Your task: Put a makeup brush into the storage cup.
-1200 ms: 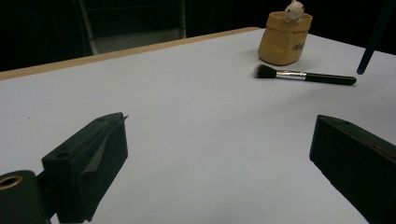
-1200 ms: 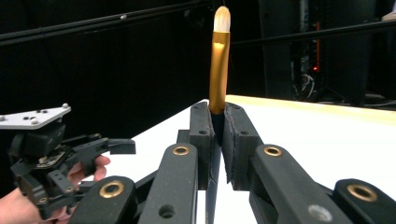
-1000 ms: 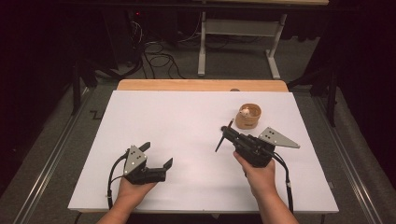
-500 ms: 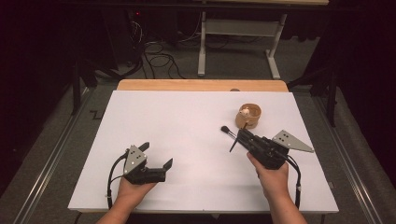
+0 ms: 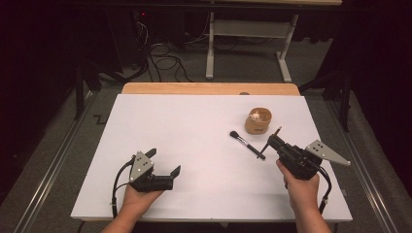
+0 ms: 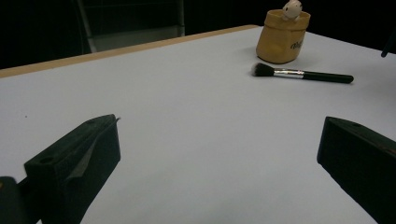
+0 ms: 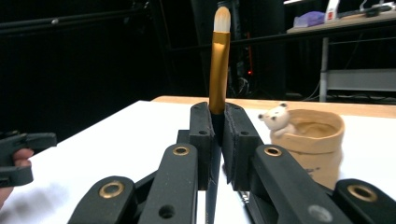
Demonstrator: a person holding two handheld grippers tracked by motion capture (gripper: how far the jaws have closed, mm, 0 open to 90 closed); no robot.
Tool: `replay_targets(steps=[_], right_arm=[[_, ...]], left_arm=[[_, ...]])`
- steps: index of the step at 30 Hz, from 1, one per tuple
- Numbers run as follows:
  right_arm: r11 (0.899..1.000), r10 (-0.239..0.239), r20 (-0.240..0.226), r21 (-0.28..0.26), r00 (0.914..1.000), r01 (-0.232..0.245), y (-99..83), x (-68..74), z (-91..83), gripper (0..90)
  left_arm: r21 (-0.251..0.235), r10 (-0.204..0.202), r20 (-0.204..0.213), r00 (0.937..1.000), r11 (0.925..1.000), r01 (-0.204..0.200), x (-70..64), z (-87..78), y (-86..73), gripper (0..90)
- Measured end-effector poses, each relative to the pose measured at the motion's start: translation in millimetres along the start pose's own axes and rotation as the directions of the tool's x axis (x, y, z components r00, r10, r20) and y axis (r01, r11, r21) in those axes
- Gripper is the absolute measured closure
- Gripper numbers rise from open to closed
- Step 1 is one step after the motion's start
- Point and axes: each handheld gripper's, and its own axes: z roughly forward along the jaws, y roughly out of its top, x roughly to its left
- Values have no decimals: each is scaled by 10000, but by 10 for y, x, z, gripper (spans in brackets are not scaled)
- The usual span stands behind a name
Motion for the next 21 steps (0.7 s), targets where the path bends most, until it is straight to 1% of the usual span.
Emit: replay_targets(steps=[7, 11, 17, 18, 21], right_arm=[[9999, 12, 320, -161, 9995, -7, 19, -83, -57, 842], [9998, -124, 569, -149, 9983, 133, 23, -122, -83, 842], [9998, -76, 827, -196, 9965, 93, 8, -178, -92, 842], [9997, -146, 884, -165, 9960, 161, 5, -186, -90, 842], [9997, -146, 986, -175, 9950, 164, 2, -199, -77, 842]], left_arm=[[1, -11, 4, 10000, 10000, 11, 4, -13, 5, 2], [20, 10, 15, 10000, 10000, -10, 7, -15, 5, 2], [-29, 11, 39, 10000, 10000, -11, 1, -13, 6, 2], [-30, 11, 43, 10000, 10000, -11, 1, -13, 6, 2], [-22, -28, 88, 10000, 10000, 28, 0, -12, 6, 2]])
